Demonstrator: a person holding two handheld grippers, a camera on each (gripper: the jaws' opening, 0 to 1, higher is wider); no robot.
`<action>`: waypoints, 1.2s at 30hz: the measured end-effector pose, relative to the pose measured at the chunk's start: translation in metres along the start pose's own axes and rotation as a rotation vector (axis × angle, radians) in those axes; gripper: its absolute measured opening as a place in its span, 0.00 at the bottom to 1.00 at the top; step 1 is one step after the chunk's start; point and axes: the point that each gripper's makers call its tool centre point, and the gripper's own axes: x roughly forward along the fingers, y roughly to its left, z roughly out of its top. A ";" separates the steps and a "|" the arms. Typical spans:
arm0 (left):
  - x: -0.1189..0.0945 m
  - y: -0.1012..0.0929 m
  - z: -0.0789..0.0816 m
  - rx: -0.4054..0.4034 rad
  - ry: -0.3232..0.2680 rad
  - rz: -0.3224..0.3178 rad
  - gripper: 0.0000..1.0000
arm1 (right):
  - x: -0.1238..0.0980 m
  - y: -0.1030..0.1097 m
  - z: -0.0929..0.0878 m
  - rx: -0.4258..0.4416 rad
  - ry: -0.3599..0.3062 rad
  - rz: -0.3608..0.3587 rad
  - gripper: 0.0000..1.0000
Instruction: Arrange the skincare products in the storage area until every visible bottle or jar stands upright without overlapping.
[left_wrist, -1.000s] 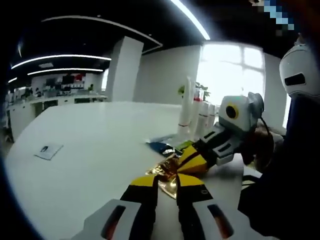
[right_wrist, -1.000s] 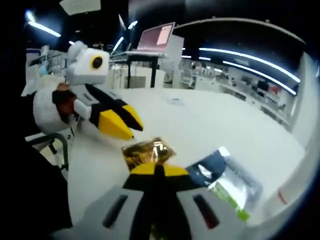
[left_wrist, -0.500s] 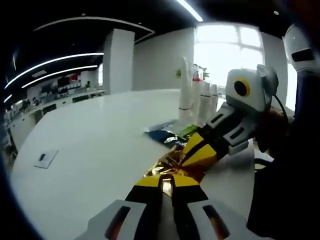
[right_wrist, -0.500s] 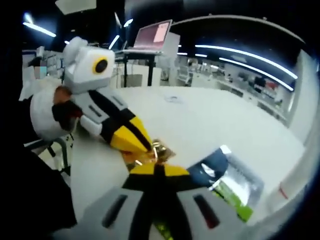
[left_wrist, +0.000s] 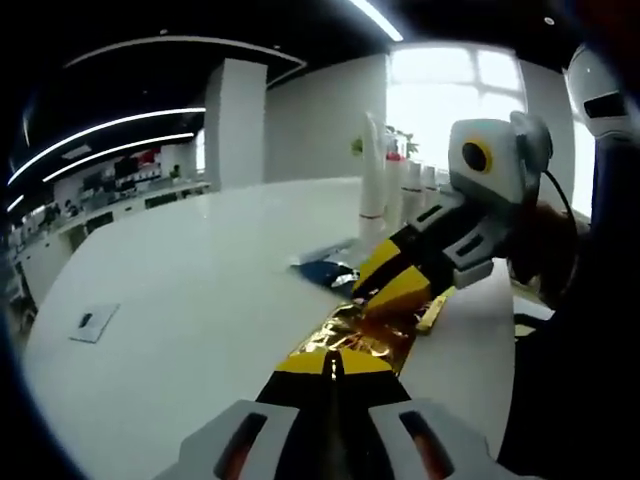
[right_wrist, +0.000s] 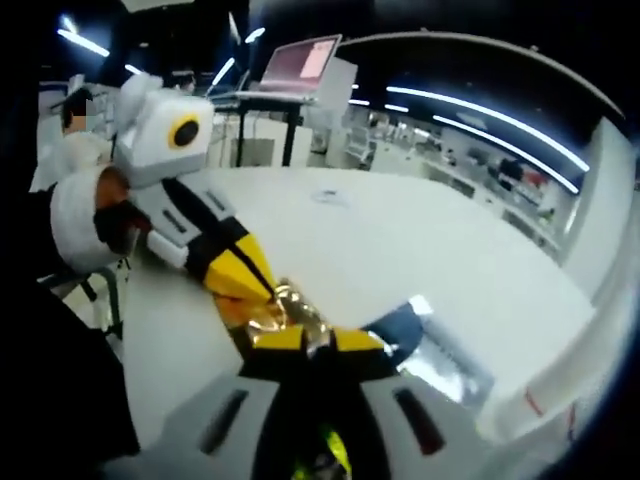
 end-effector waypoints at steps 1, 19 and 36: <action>0.000 0.000 0.000 0.001 0.000 0.000 0.01 | 0.000 -0.002 0.002 -0.006 -0.009 -0.009 0.06; 0.003 0.008 0.003 0.000 -0.002 0.024 0.01 | 0.005 0.027 -0.005 -0.042 0.062 0.128 0.00; 0.002 0.005 0.001 -0.011 0.003 0.008 0.01 | 0.011 0.018 -0.005 0.015 0.028 0.121 0.00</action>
